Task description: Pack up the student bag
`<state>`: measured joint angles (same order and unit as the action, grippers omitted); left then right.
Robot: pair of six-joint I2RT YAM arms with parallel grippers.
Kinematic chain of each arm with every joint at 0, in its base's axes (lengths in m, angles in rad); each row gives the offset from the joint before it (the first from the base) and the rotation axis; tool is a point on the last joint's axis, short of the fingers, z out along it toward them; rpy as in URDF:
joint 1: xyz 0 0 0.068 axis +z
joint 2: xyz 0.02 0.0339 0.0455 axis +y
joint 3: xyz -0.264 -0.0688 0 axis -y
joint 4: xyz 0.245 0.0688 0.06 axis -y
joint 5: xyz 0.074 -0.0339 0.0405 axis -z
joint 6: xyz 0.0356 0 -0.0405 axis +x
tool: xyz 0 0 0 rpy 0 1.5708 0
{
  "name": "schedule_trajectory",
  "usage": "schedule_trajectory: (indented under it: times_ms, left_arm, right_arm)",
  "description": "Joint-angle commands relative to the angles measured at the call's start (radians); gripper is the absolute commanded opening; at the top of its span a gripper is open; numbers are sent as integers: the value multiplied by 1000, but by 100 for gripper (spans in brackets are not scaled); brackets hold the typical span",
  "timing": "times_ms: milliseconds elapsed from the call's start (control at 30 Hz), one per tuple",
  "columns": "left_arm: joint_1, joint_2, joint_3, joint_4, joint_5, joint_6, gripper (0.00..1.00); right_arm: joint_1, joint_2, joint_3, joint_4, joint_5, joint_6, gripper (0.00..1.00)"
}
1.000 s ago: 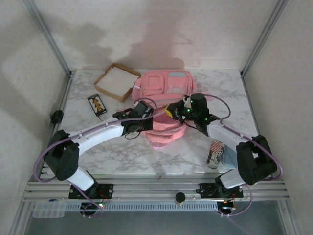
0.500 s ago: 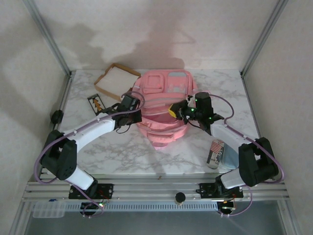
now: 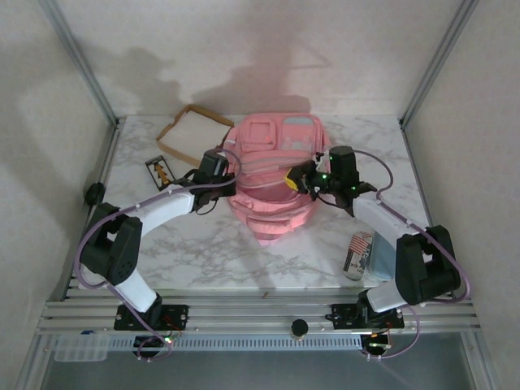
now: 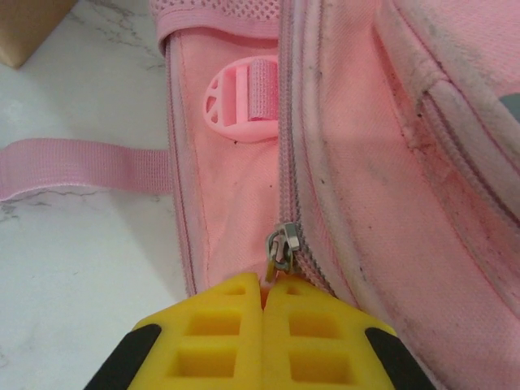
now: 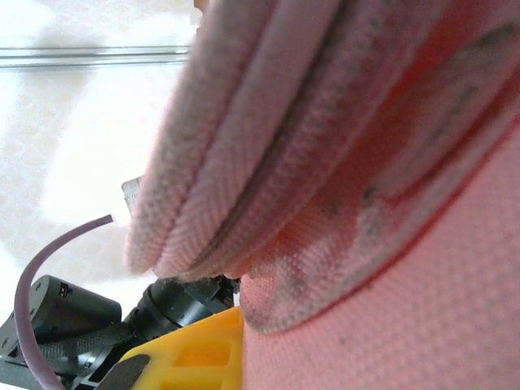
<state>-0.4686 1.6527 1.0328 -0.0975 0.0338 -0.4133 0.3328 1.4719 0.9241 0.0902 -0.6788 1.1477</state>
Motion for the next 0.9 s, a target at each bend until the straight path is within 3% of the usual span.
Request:
schedule_trajectory:
  times_ms: [0, 67, 233, 467, 667, 700, 733, 767, 800, 867]
  left_arm:
    - [-26, -19, -51, -2, -169, -10, 0]
    - [-82, -46, -73, 19, -125, -51, 0]
    - [-176, -76, -69, 8, -174, -136, 0]
    - [-58, 78, 19, -31, -265, -73, 0]
    - [-42, 125, 63, 8, -210, -25, 0]
    - [-44, 123, 59, 6, -206, -30, 0]
    - [-40, 122, 58, 4, -185, -31, 0]
    - [-36, 126, 60, -7, -157, -30, 5]
    - [-38, 127, 68, -25, -133, -27, 20]
    - [-48, 100, 58, -36, -113, -25, 34]
  right_arm:
    - [-98, 33, 73, 5, -5, -94, 0]
    - [-129, 79, 139, -56, -18, -158, 0]
    - [-208, 128, 250, -180, -39, -283, 0]
    - [-275, 181, 311, -318, -85, -413, 0]
    - [-250, 192, 300, -305, -65, -429, 0]
    - [-248, 191, 299, -323, -57, -444, 3]
    - [-250, 184, 287, -328, -54, -451, 19]
    - [-256, 173, 266, -327, -51, -455, 28]
    - [-264, 160, 251, -337, -49, -467, 28]
    - [-275, 119, 248, -415, 18, -517, 37]
